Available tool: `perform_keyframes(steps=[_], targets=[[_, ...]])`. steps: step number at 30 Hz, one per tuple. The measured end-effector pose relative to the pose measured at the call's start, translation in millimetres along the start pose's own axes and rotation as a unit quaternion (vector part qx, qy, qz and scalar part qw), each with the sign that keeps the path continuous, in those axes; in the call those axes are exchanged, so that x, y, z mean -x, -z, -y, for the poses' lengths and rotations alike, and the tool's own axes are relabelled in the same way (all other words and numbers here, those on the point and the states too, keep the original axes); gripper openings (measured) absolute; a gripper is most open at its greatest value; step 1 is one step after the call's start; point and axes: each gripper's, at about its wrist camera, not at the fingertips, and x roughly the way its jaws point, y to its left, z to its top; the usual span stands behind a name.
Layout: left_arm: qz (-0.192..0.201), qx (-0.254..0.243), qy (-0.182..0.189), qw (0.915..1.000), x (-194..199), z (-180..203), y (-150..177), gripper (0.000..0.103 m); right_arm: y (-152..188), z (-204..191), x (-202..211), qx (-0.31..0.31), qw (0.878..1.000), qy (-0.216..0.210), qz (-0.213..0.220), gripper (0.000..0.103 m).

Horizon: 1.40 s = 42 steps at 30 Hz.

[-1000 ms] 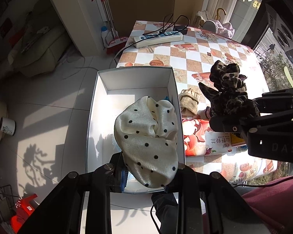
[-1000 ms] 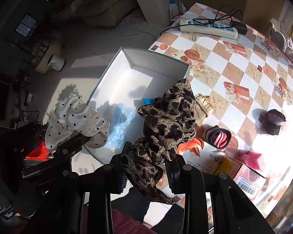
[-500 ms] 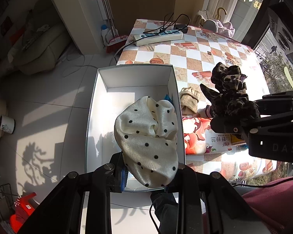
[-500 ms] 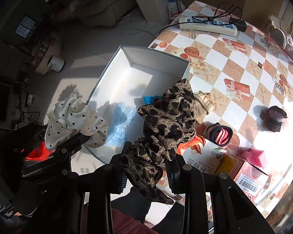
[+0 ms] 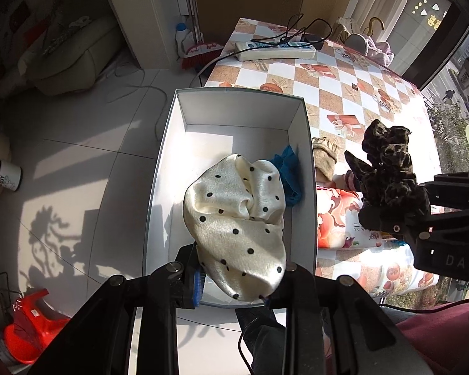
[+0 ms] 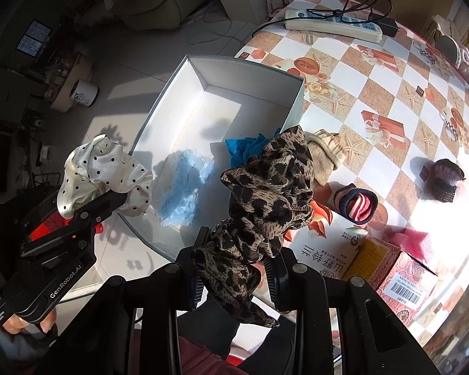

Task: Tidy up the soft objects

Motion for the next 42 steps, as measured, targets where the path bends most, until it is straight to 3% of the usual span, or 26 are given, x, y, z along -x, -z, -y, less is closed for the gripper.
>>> perform_keyframes(steps=[8, 11, 13, 16, 17, 18, 19, 20, 22, 26, 34, 38, 42], targets=[[-0.034, 0.027, 0.002, 0.999, -19, -15, 9, 0.031, -4, -35, -19, 0.067, 0.998, 0.002, -0.023, 0.034], [-0.038, 0.037, 0.007, 0.9986, -21, -18, 11, 0.04, -9, -42, -23, 0.082, 0.996, 0.006, -0.022, 0.034], [-0.035, 0.039, 0.006, 0.9986, -21, -19, 11, 0.058, -16, -45, -25, 0.086, 0.996, 0.003, -0.02, 0.036], [-0.03, 0.038, 0.007, 0.9988, -17, -18, 11, 0.082, -26, -45, -23, 0.081, 0.997, -0.006, -0.008, 0.066], [-0.029, 0.038, 0.013, 0.9988, -16, -19, 12, 0.082, -28, -45, -21, 0.079, 0.997, -0.009, -0.005, 0.073], [-0.031, 0.038, 0.025, 0.9985, -16, -19, 11, 0.082, -29, -43, -18, 0.075, 0.997, -0.01, -0.003, 0.09], [-0.032, 0.04, 0.037, 0.998, -16, -19, 12, 0.086, -31, -42, -16, 0.07, 0.997, -0.012, 0.0, 0.099], [-0.032, 0.041, 0.046, 0.9976, -16, -18, 12, 0.087, -31, -39, -14, 0.063, 0.998, -0.016, 0.001, 0.1], [-0.034, 0.039, 0.056, 0.9971, -16, -16, 12, 0.103, -32, -31, -13, 0.045, 0.999, -0.017, -0.006, 0.1], [-0.016, 0.025, 0.104, 0.9941, -9, -3, 9, 0.103, -28, -10, -9, -0.001, 1.0, -0.026, -0.018, 0.102], [-0.02, -0.002, 0.149, 0.9886, -4, 24, -21, 0.103, -11, 52, 48, -0.108, 0.991, -0.057, 0.049, 0.102], [-0.028, -0.035, 0.131, 0.9904, -8, 47, -31, 0.103, 12, 113, 82, -0.194, 0.976, -0.049, 0.089, 0.102], [-0.04, -0.079, 0.108, 0.9901, -16, 75, -36, 0.103, 56, 196, 95, -0.322, 0.941, 0.003, 0.106, 0.102]])
